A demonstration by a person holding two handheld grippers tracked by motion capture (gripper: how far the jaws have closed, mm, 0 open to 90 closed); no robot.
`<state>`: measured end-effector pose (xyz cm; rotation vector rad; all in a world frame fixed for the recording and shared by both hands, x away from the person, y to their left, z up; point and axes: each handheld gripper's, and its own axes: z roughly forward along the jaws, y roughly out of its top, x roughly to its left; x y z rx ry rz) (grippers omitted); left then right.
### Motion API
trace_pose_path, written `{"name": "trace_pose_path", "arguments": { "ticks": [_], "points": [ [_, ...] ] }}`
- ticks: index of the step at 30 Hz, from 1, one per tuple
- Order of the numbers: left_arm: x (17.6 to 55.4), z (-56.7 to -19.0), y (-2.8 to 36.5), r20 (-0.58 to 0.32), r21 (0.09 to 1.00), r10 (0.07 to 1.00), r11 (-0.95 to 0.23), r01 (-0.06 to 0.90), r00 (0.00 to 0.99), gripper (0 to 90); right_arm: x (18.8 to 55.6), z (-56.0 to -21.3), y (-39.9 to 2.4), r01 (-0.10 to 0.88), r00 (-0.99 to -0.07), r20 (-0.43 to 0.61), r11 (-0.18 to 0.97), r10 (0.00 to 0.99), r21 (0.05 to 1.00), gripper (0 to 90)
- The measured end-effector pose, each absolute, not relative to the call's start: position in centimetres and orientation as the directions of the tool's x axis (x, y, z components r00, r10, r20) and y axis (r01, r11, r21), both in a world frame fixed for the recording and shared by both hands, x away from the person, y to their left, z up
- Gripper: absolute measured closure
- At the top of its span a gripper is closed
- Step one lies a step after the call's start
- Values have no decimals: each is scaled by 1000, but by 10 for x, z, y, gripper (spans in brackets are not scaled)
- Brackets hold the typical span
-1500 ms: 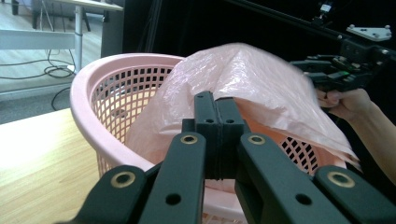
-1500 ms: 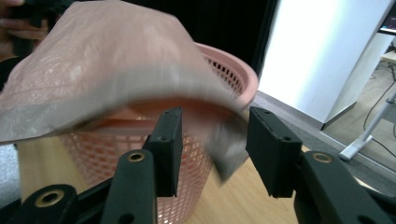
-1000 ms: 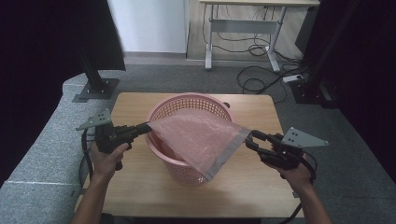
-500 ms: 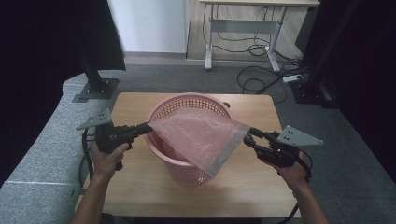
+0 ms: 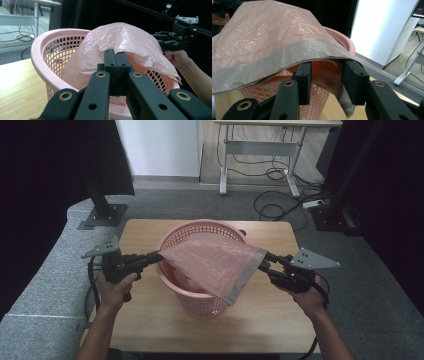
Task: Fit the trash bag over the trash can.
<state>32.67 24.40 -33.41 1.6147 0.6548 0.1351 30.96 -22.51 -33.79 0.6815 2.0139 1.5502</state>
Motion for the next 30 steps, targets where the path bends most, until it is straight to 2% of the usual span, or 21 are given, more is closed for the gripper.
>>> {"name": "trace_pose_path", "arguments": {
  "ticks": [3,7,9,11,13,18,21,30],
  "points": [
    [327,-334,244,-285,943,481,-13,332,829,892,313,-337,-221,86,-733,-89,223,674,971,618],
    [327,-335,246,-289,943,476,-7,332,830,869,316,-337,-220,88,-717,-87,213,691,973,827],
    [327,-334,247,-292,944,470,0,331,833,832,317,-337,-220,75,-711,-102,219,696,973,887],
    [327,-333,247,-285,947,471,1,322,835,776,316,-337,-220,60,-711,-115,222,694,973,894],
    [327,-331,247,-277,950,475,6,311,835,661,316,-336,-220,52,-714,-124,229,689,972,894],
    [322,-322,248,-242,961,482,1,276,842,482,316,-333,-226,38,-712,-142,240,688,970,895],
    [321,-316,248,-222,965,489,-15,263,843,428,317,-331,-232,34,-709,-141,234,691,972,895],
    [343,-294,230,-201,953,486,-105,286,850,341,320,-323,-231,14,-723,-163,250,672,968,894]
  ]
}}
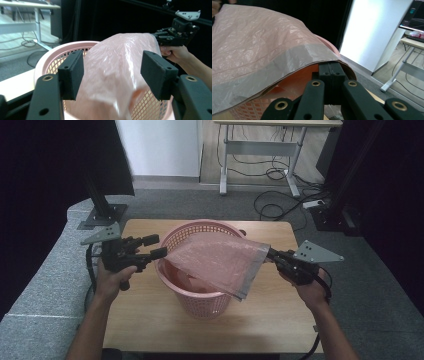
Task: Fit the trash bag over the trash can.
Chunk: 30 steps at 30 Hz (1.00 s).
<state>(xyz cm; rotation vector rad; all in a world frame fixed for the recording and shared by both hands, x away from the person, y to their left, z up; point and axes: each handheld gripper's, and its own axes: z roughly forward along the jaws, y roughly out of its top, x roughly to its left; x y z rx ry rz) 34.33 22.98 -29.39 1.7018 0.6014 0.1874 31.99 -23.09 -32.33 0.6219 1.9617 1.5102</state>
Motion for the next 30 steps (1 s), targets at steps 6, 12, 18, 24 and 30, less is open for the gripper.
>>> {"name": "trace_pose_path", "arguments": {
  "ticks": [6,12,18,24,30],
  "points": [
    [360,-292,217,-203,941,471,-148,304,859,319,326,-319,-216,10,-733,-174,267,658,964,894],
    [368,-294,208,-193,935,479,-175,308,857,392,332,-317,-201,2,-742,-195,293,642,956,894],
    [368,-295,201,-178,946,502,-149,287,847,680,335,-316,-194,0,-746,-197,296,636,955,894],
    [368,-298,201,-194,952,520,-104,287,832,863,334,-322,-197,5,-752,-194,300,630,954,895],
    [370,-301,204,-222,955,516,-57,292,827,888,332,-330,-205,7,-760,-189,298,622,954,896]
  ]
}}
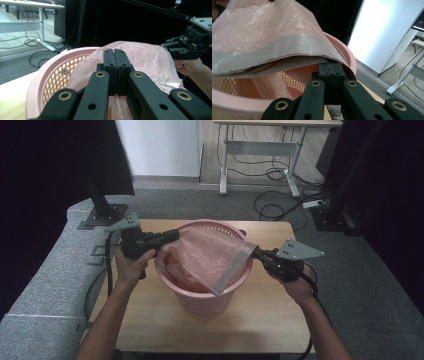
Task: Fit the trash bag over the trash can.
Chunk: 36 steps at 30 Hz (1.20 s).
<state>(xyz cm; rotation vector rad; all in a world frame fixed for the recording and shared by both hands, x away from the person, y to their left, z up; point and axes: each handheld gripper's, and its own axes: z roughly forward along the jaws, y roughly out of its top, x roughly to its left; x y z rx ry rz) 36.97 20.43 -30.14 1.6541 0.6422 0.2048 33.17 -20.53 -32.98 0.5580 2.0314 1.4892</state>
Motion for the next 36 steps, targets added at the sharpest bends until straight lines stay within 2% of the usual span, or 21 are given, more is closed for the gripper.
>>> {"name": "trace_pose_path", "arguments": {
  "ticks": [16,27,36],
  "points": [
    [368,-305,218,-230,956,560,-22,292,796,898,323,-334,-222,-16,-759,-221,322,612,947,897],
    [364,-307,233,-258,957,564,38,287,784,899,325,-333,-247,-5,-711,-239,336,661,942,897],
    [358,-317,241,-287,950,543,55,307,789,899,328,-350,-267,42,-679,-214,329,702,943,896]
  ]
}}
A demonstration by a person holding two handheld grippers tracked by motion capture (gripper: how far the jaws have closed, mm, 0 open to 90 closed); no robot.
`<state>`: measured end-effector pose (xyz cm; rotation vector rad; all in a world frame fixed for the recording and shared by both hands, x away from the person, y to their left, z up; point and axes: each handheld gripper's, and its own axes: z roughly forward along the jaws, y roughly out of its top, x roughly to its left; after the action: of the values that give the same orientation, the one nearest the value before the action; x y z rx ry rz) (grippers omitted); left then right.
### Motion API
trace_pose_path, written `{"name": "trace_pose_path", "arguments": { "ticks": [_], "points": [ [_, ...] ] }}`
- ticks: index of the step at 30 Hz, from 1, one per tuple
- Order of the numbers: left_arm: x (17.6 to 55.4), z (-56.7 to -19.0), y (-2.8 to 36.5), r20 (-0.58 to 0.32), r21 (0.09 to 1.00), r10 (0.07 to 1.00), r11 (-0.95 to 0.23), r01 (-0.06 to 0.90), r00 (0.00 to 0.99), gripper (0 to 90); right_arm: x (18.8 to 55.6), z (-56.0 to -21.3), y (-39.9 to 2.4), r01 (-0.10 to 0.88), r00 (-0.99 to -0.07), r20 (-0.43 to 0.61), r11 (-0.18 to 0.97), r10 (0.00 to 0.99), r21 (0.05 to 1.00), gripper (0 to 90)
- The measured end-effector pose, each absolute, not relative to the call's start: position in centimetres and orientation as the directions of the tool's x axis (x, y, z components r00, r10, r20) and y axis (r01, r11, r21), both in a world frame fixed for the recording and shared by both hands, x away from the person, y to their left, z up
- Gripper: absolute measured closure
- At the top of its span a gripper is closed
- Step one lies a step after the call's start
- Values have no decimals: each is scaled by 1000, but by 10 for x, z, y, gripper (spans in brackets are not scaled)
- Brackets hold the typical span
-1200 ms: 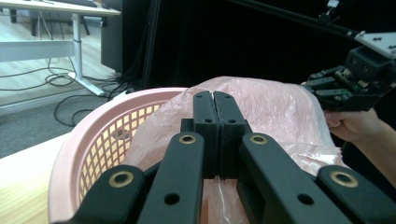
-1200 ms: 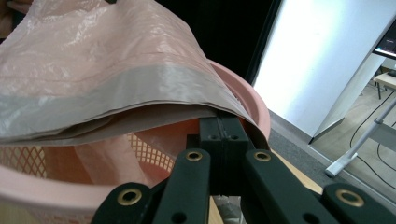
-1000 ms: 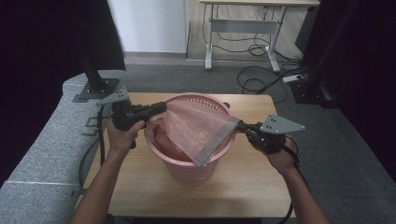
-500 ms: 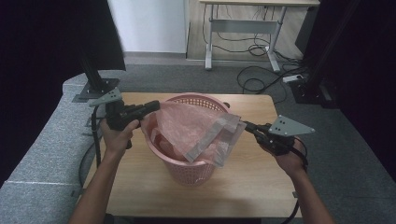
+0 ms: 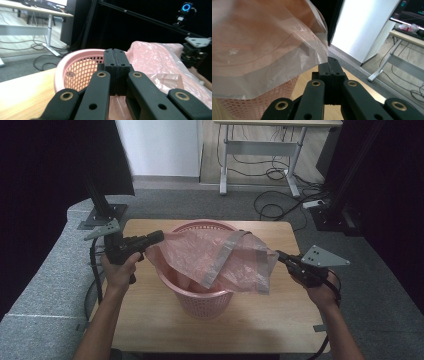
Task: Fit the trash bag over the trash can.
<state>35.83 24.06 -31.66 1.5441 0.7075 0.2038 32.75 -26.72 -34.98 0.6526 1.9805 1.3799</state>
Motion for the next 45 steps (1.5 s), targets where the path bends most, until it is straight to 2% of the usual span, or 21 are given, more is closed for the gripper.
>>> {"name": "trace_pose_path", "arguments": {
  "ticks": [3,4,6,15,23,30,33,38,41,45],
  "points": [
    [355,-320,240,-288,950,533,53,308,795,898,330,-353,-269,57,-687,-187,309,702,949,869],
    [354,-320,239,-287,950,535,53,307,795,898,331,-353,-270,63,-705,-170,300,689,952,760],
    [352,-321,240,-278,952,541,49,301,793,898,329,-352,-272,59,-687,-177,297,705,953,651],
    [348,-322,237,-277,954,532,52,295,800,898,306,-331,-295,49,-687,-135,231,714,972,534],
    [346,-321,230,-264,957,531,40,288,805,898,311,-315,-264,82,-730,-65,182,681,980,397],
    [347,-322,225,-261,956,527,23,293,809,898,327,-313,-228,175,-755,17,176,656,969,349],
    [348,-323,224,-263,955,525,23,295,810,898,334,-317,-217,213,-750,32,196,660,957,408],
    [348,-325,223,-265,954,527,24,298,808,898,338,-324,-208,217,-784,47,202,619,955,745],
    [350,-327,225,-270,953,529,29,301,804,898,334,-325,-207,175,-792,2,224,610,959,881],
    [349,-329,227,-276,953,532,42,301,800,898,327,-322,-212,133,-790,-39,234,612,963,894]
  ]
}}
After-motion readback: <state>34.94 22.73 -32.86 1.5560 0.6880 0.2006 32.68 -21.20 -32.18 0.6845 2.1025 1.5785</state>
